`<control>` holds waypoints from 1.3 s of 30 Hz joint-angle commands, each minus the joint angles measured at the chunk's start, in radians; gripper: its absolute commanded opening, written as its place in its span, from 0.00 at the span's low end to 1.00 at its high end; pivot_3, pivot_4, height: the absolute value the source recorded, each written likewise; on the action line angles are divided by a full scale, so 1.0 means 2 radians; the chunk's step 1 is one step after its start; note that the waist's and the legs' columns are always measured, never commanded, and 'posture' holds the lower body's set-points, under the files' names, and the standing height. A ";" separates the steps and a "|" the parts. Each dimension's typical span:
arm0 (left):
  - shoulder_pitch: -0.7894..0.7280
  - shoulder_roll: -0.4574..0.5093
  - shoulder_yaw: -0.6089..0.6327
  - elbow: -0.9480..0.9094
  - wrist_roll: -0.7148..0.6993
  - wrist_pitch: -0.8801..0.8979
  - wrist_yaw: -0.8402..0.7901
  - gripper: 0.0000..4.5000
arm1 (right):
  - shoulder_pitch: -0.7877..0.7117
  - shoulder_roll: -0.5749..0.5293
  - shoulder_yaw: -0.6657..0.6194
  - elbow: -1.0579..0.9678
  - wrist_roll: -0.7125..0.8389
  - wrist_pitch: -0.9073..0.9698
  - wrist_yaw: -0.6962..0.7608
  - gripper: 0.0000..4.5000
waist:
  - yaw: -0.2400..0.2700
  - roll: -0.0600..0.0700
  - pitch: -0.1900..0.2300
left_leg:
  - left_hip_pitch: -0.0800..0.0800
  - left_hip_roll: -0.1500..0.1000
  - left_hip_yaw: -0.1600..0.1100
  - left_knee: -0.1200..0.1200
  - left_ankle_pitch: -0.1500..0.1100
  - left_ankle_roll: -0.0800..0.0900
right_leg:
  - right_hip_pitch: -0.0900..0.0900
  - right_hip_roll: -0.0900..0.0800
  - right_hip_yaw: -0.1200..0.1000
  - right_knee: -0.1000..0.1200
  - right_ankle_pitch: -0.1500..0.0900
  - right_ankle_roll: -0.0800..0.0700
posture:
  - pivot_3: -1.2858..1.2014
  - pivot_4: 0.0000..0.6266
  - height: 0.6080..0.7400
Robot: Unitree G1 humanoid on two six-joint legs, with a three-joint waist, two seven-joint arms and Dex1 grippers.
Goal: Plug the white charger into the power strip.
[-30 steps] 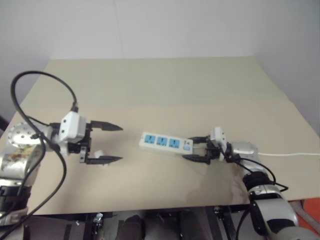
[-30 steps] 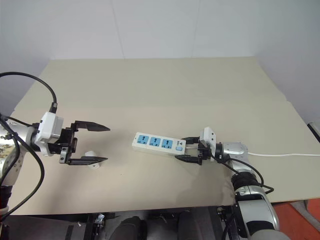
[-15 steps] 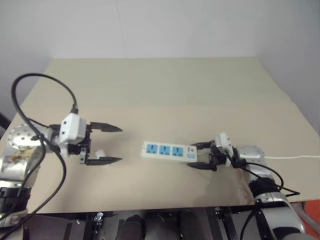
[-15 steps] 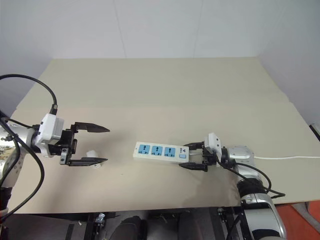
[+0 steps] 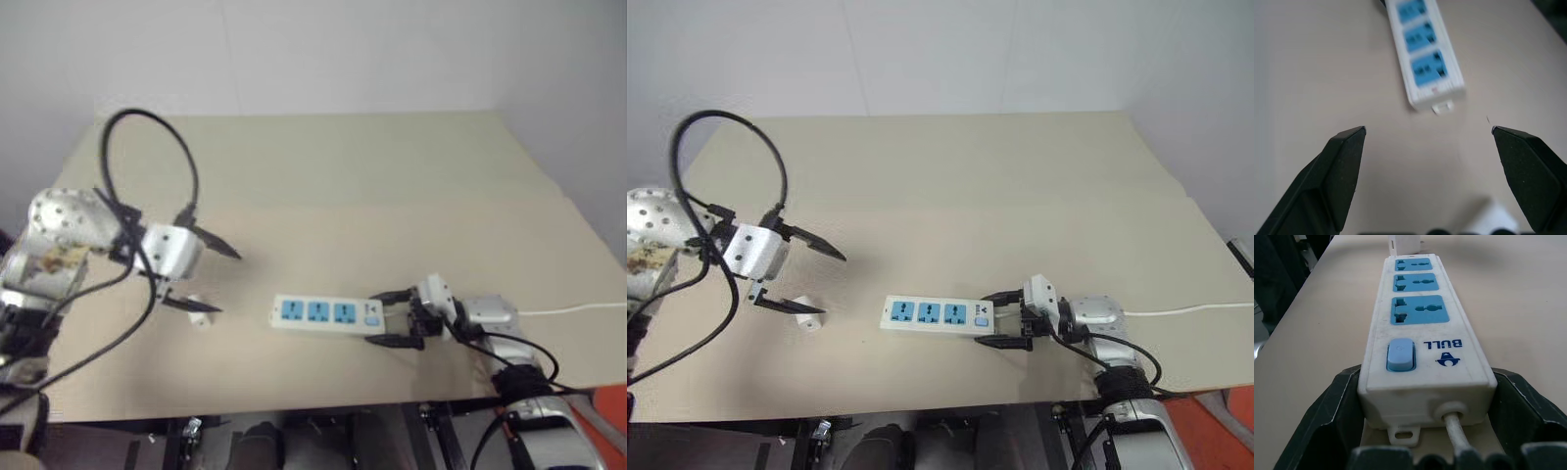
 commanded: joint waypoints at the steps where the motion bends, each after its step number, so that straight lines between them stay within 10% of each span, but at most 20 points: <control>1: -0.092 0.054 -0.128 0.010 -0.048 -0.100 -0.003 1.00 | -0.012 0.004 0.017 0.012 -0.011 0.006 0.005 0.77 | 0.000 0.000 0.000 | 0.000 0.000 0.000 0.000 0.000 0.000 | 0.000 0.000 0.000 0.000 0.000 0.000 | 0.52 0.24 1.00; 9: -0.276 0.116 -0.387 -0.002 -0.084 -0.254 -0.003 1.00 | -0.011 0.013 0.031 0.017 -0.014 0.005 0.000 0.77 | 0.000 -0.001 0.000 | 0.000 0.000 0.000 0.001 0.000 0.001 | 0.000 0.001 0.002 0.000 0.000 0.001 | 0.52 0.24 1.00; 17: -0.329 0.104 -0.486 0.030 -0.046 -0.324 -0.003 1.00 | -0.005 0.013 0.034 0.010 -0.014 0.010 -0.003 0.77 | 0.000 -0.001 0.000 | 0.000 0.001 0.001 0.001 0.000 0.001 | 0.000 0.003 0.003 0.000 0.000 0.001 | 0.52 0.24 1.00; 39: -0.238 0.079 -0.418 0.028 0.073 -0.314 -0.003 1.00 | 0.005 0.013 0.038 -0.007 -0.015 0.020 -0.015 0.77 | 0.000 -0.001 0.000 | 0.000 0.002 0.000 0.002 -0.001 0.001 | 0.000 0.004 0.003 0.000 0.000 0.000 | 0.52 0.24 1.00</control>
